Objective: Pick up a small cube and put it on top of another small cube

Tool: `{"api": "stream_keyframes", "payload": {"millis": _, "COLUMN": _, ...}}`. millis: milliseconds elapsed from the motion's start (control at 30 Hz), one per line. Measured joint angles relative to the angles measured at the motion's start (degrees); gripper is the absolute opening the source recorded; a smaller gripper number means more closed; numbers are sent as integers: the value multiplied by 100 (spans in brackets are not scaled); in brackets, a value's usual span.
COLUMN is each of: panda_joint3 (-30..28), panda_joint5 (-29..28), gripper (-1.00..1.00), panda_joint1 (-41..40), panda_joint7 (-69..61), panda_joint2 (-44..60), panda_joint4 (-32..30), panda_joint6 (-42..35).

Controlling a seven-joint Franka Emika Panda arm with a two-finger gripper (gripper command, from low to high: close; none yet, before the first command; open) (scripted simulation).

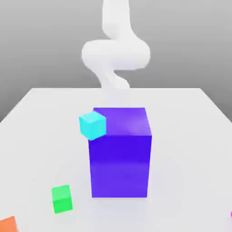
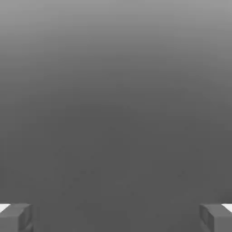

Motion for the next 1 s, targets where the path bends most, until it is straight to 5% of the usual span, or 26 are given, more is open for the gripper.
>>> {"api": "stream_keyframes", "payload": {"millis": 1000, "panda_joint3": 1097, "panda_joint5": -763, "gripper": 0, "panda_joint1": 1976, "panda_joint7": -3746, "panda_joint2": 6193, "panda_joint4": 834, "panda_joint6": 1363}}
